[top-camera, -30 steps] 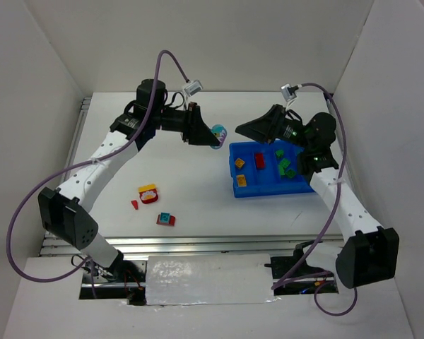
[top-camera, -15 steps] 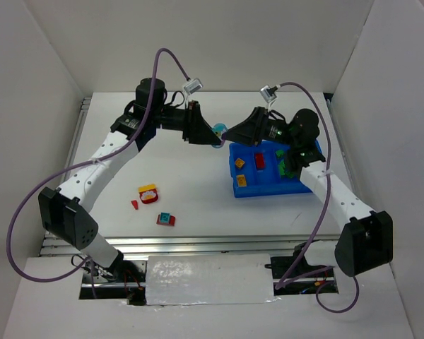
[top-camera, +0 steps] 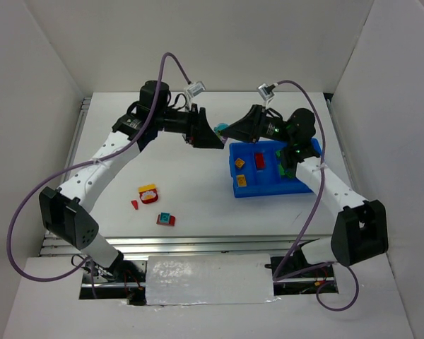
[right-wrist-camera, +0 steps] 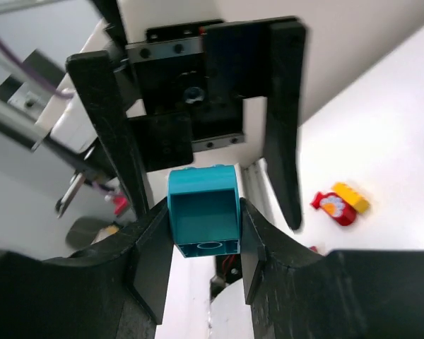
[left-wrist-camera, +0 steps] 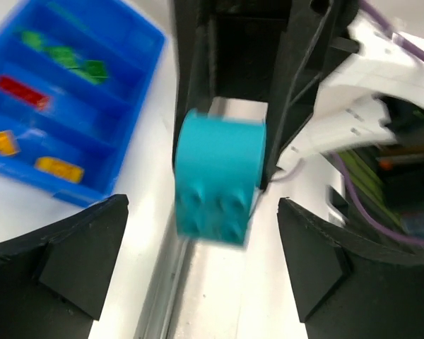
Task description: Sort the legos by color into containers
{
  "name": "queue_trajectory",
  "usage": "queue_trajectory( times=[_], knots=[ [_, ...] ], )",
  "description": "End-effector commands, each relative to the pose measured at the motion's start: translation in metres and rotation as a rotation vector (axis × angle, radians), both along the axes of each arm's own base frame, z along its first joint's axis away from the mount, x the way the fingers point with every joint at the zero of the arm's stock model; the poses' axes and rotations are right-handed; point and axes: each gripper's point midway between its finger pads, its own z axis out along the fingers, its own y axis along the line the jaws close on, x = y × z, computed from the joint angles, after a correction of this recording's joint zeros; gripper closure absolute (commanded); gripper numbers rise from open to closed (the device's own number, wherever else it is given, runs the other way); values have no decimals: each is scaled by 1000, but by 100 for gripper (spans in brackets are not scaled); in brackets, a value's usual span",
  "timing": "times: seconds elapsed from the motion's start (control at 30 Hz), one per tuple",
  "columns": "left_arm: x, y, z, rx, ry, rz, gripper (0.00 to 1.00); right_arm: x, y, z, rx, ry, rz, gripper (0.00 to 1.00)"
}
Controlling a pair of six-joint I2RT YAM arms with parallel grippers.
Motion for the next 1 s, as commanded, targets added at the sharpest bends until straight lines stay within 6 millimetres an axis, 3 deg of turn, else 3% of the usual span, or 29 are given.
queue_trajectory(
  times=[0.0,0.07,0.1,0.13,0.17,0.2,0.23,0.27,0.33,0.4,0.43,0.5,0.67,0.7,0.73,0.83,0.97],
  knots=[
    [49,19,-5,117,-57,282,1,32,-26,-22,-49,75,-183,100],
    [77,42,-17,205,-25,470,0,55,-57,-45,-114,135,-345,100],
    [84,60,-33,289,33,564,0,66,-72,-56,-168,116,-428,100],
    [107,86,-53,398,53,735,0,81,-99,-82,-243,245,-599,100],
    [117,107,-54,438,86,845,0,96,-132,-93,-286,295,-750,100],
    [113,127,-71,530,150,916,0,103,-159,-110,-348,365,-880,100],
    [120,147,-82,592,183,1012,1,107,-204,-137,-468,499,-1119,100],
    [121,165,-91,627,221,1060,1,106,-249,-150,-520,583,-1292,100],
    [112,183,-111,690,284,1089,0,91,-293,-180,-653,764,-1465,100],
    [106,190,-113,694,284,1101,0,79,-331,-201,-779,855,-1595,100],
    [101,193,-125,715,296,1100,0,78,-340,-199,-800,863,-1628,100],
    [95,197,-125,714,286,1112,1,75,-355,-203,-838,871,-1674,100],
    [78,205,-143,769,312,1104,0,78,-362,-209,-819,880,-1647,98],
    [74,206,-146,778,314,1100,0,77,-363,-217,-842,914,-1639,92],
    [71,207,-147,784,317,1099,0,79,-363,-218,-847,918,-1635,68],
    [62,212,-152,799,324,1104,1,82,-364,-226,-871,952,-1623,34],
    [55,216,-153,801,325,1118,0,89,-358,-223,-862,947,-1585,10]
  ],
)
